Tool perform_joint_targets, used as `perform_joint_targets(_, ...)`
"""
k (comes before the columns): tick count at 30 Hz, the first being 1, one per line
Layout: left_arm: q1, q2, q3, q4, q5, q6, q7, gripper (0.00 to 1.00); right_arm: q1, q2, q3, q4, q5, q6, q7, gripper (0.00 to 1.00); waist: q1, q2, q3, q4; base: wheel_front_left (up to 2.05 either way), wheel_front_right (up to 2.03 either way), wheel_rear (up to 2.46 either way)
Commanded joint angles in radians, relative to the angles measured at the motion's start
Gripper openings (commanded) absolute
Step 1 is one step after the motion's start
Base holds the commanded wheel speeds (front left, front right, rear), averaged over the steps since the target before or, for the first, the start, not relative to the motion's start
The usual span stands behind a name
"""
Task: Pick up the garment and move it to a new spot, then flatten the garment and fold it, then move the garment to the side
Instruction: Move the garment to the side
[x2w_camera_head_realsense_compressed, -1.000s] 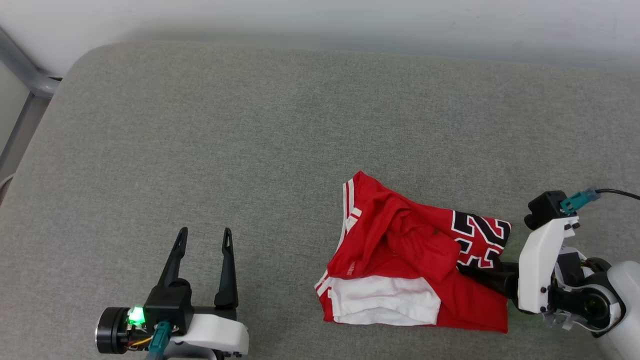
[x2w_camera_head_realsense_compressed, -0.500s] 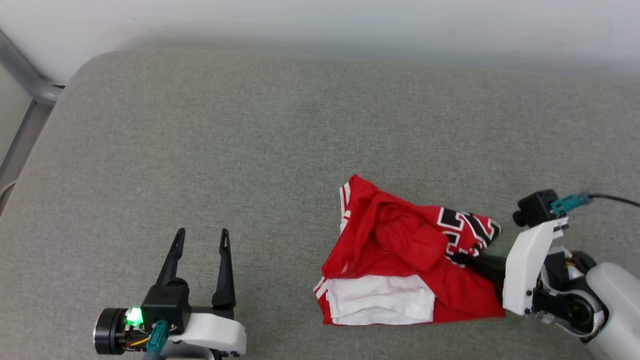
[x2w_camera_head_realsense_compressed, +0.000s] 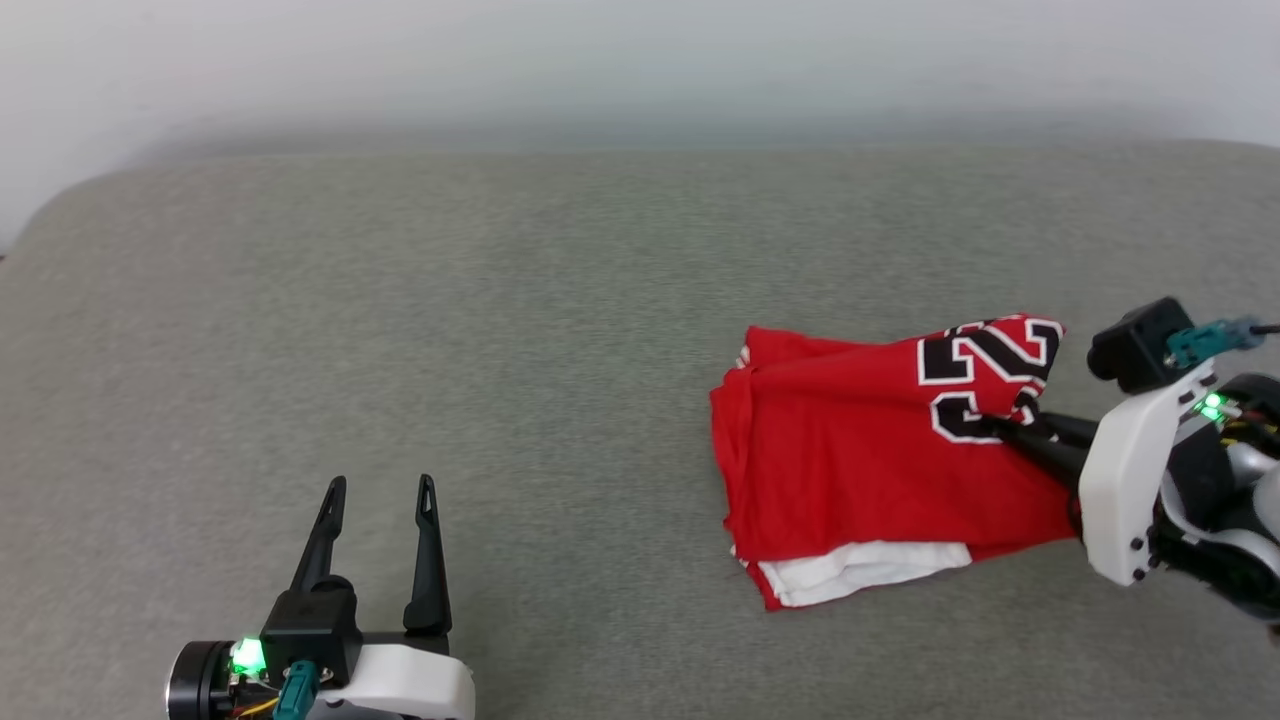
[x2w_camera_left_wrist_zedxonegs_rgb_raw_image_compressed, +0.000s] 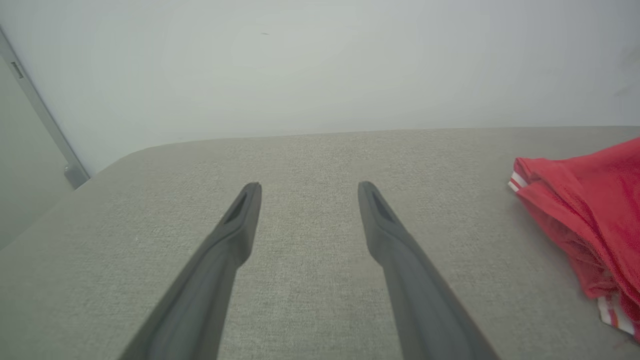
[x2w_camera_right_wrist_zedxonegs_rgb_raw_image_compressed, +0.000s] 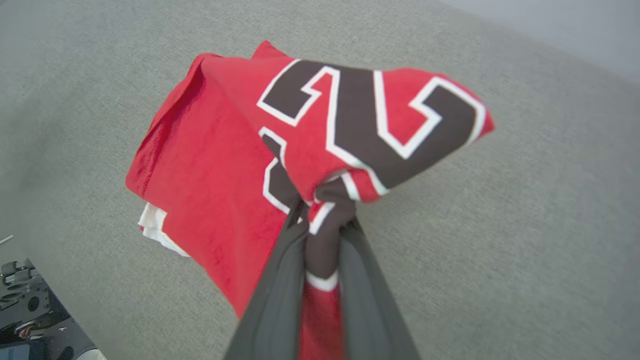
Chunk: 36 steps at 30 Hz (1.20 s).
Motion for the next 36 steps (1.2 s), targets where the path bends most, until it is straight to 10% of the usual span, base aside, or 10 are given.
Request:
perform_joint_targets(1,0.000,0.001,0.002,-0.005,0.006,0.003,-0.002,1.00,-0.025,-0.012,0.004,-0.005,-0.005,-0.001,-0.005,0.00,0.0000,0.0000,-0.002,-0.050,0.00,0.00,0.00)
perform_joint_targets(15,-0.058,0.016,0.001,-0.053,0.030,0.013,-0.002,1.00,-0.164,-0.131,0.011,0.068,-0.016,-0.001,0.001,0.00,0.0000,0.0000,0.103,-0.178,0.00,0.00,0.00)
perform_joint_targets(36,-0.219,0.034,-0.056,-0.152,0.066,0.021,-0.002,1.00,-0.337,-0.292,-0.138,0.533,-0.090,-0.001,-0.014,0.00,0.0000,0.0000,0.392,-0.074,0.00,0.00,0.00)
